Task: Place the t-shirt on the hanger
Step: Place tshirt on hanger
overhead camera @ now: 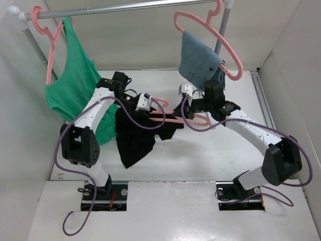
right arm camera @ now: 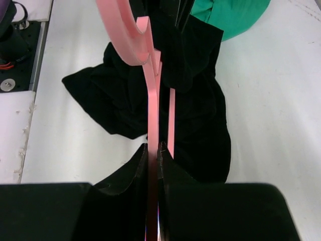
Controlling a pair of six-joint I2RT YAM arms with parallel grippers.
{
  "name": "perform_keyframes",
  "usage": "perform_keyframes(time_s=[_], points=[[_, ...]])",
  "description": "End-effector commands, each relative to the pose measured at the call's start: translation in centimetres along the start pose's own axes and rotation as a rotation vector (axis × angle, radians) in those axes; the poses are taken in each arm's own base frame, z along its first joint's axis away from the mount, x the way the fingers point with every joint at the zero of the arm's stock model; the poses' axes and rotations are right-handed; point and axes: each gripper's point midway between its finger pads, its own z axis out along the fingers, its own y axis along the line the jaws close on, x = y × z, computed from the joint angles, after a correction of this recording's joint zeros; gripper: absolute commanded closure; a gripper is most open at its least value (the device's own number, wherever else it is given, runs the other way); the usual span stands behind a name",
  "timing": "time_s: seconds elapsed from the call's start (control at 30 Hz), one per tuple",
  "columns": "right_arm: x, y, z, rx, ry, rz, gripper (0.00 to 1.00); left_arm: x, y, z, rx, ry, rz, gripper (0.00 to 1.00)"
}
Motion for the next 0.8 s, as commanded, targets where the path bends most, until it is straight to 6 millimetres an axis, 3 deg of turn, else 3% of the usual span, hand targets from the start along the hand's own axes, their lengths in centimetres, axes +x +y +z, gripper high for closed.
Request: perform_keyframes(time_s=[0.0, 0.03, 0.07, 0.13, 0.23, 0.27, 0.33, 0.47, 0.5, 0.6, 0.63, 0.77], points=[[-4.5, -0.2, 0.3, -0.027, -0.110, -0.151, 0.99, -2.8, -1.3, -0.9, 0.004, -0.048, 0.023, 1.00], [-3.7, 0.2, 0.2, -0.038, -0.086, -0.116, 0.79, -2.5, -1.6, -1.4, -0.009, -0.023, 0.042, 1.00], [-3.7, 0.6, -0.4, -0.041, -0.084, -0.106, 0.67, -2.0, -2.1, -1.5, -0.004, 0.003, 0.061, 1.00], [-3.0, 1.3, -1.1, -0.059, -0.064, -0.087, 0.47, -0.2, -3.5, -1.7, 0.006, 0.090, 0.150, 1.00], [-1.5, 2.1, -2.4, -0.059, 0.024, -0.077, 0.25, 1.3, -5.2, -2.1, 0.042, 0.168, 0.235, 1.00], [-0.7, 2.8, -2.9, -0.073, 0.069, -0.040, 0.21, 2.0, -6.2, -1.8, 0.060, 0.175, 0.216, 1.00], [-1.9, 2.5, -3.3, -0.060, 0.075, -0.064, 0.18, 2.5, -6.8, -1.6, 0.076, 0.188, 0.226, 1.00], [-3.0, -0.5, -2.4, 0.047, 0.064, -0.038, 0.16, 2.6, -7.3, -1.5, 0.077, 0.188, 0.261, 1.00], [-3.6, -1.2, -1.3, 0.059, 0.034, -0.059, 0.16, 2.6, -7.5, -1.6, 0.077, 0.187, 0.274, 1.00], [-3.2, -4.2, 2.0, 0.126, 0.081, 0.002, 0.16, 2.6, -7.7, -1.5, 0.079, 0.187, 0.287, 1.00], [-2.8, -4.7, 4.5, 0.103, 0.116, 0.017, 0.16, 2.6, -7.7, -1.5, 0.079, 0.187, 0.287, 1.00], [-0.6, -5.8, 9.8, 0.042, 0.185, 0.090, 0.18, 2.2, -8.0, -1.6, 0.069, 0.179, 0.285, 1.00]])
